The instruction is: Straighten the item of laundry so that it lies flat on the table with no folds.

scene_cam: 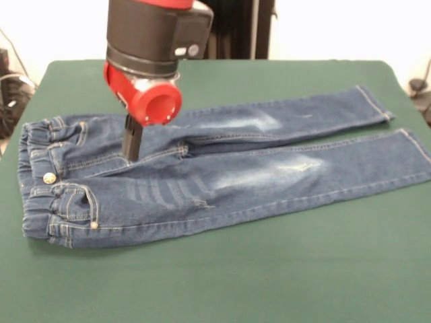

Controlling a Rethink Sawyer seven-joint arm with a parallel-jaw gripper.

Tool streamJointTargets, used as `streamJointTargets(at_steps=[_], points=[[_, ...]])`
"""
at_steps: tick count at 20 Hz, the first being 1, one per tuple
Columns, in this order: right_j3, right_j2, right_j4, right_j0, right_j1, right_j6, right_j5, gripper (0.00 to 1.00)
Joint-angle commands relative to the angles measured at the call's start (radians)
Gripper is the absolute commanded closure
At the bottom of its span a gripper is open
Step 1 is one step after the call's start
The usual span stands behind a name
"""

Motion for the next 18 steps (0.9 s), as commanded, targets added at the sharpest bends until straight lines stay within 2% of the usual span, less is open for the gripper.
streamJointTargets(at_steps=[1,8,12,18], points=[[-0.046,0.179,-0.077,-0.002,0.107,-0.157,0.130,1.00],[-0.110,0.209,-0.123,-0.031,0.122,-0.177,0.183,1.00],[-0.110,0.225,-0.141,-0.044,0.127,-0.170,0.162,1.00],[-0.134,0.261,-0.158,-0.074,0.127,-0.181,0.207,1.00]])
